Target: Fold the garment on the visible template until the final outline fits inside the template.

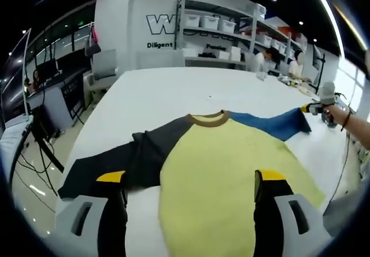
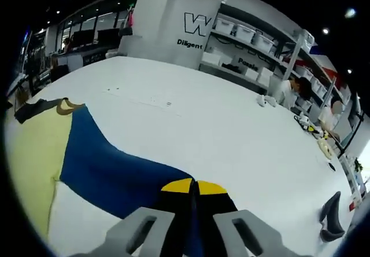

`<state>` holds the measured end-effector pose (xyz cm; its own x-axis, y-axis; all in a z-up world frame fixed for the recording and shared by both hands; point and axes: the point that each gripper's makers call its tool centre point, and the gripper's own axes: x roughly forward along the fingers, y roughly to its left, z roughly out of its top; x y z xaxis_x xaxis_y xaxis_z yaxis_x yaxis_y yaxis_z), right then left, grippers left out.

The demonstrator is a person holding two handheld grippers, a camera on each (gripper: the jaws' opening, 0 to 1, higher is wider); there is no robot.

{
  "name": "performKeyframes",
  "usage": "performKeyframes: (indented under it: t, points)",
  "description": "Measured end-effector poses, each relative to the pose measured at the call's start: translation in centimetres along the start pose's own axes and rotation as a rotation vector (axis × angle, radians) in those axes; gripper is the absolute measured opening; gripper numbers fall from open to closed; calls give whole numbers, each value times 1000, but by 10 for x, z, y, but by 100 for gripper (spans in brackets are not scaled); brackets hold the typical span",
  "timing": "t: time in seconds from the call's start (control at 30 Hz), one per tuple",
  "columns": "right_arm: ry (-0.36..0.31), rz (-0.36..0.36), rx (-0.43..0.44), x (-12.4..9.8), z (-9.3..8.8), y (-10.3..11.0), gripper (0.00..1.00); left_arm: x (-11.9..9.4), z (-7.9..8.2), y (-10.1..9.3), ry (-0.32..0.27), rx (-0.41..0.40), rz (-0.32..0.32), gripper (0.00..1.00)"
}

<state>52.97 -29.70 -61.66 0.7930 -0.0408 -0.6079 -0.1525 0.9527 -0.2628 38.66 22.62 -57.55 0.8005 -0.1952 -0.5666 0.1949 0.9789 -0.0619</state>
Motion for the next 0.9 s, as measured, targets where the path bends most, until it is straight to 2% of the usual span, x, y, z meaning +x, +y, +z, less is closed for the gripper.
performKeyframes:
  t: [0.13,0.23,0.3,0.4,0.5,0.63,0.73,0.83,0.9]
  points:
    - [77,11,-21,18,-20,-1,0,-2,-2,3,9,0,0,93]
    - [89,24,-17,26,-31,-2,0,-3,-3,6,15,2,5,93]
    - [103,31,15,28,-37,-5,0,-4,-3,6,16,0,4,93]
    - [70,17,102,19,-38,-16,8,-5,-3,5,14,-10,-1,92]
    - [31,24,111,6,-35,-21,8,-6,0,2,9,-14,-3,91]
    - [-30,86,91,-19,-34,-13,18,-7,3,-6,7,-16,-18,92]
    - [-36,149,29,-31,-40,2,22,-9,6,-11,-4,-22,-32,92]
    - [-45,178,-29,-38,-46,12,28,-10,7,-12,-10,-27,-35,92]
    - [-31,172,-73,-37,-54,13,34,-11,6,-10,-12,-25,-20,90]
